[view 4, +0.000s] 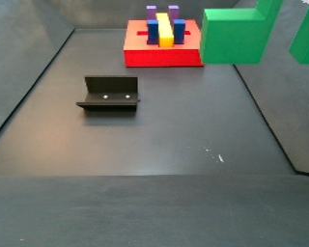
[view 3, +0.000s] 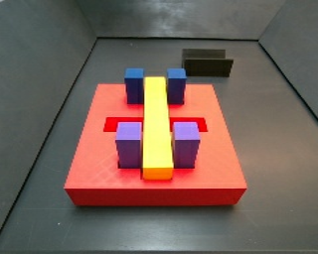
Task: Pick up the green object. Move up. Move to above the board. Insert the green object.
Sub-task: Move to above the board.
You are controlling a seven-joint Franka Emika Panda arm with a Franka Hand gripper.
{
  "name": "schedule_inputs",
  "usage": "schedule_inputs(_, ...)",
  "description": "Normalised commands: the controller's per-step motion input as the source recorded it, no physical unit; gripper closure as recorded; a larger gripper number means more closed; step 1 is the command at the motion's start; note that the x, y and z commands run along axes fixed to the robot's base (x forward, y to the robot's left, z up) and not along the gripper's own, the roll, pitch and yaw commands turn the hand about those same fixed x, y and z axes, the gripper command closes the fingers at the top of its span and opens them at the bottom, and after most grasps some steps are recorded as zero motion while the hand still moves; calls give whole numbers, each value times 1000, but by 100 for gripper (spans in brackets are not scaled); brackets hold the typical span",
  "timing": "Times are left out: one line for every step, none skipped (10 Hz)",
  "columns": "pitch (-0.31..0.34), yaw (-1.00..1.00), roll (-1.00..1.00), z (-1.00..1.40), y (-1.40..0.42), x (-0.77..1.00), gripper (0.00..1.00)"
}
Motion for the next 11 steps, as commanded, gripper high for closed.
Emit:
schedule_inputs(122, 176, -124, 139, -1400, 295, 100)
schedule_inputs(106, 166, -89, 122, -1400, 293, 100)
schedule_inputs(76, 121, -25, 122, -1400, 291, 100)
schedule_inputs(13, 47, -60, 126, -1400, 289, 100)
schedule_inputs(21, 36, -24, 127, -1400, 285, 100)
schedule_inputs(25, 28, 0, 130, -1400, 286, 100)
schedule_inputs(29, 18, -29, 134, -1400, 291, 100)
schedule_inputs(54, 12, -4, 137, -1400, 301, 100)
schedule_inputs(78, 11, 4, 136, -1400, 314, 100)
schedule_inputs(95, 8, -8, 137, -1400, 325, 100)
schedule_inputs(130, 5, 7, 146, -1400, 355, 100)
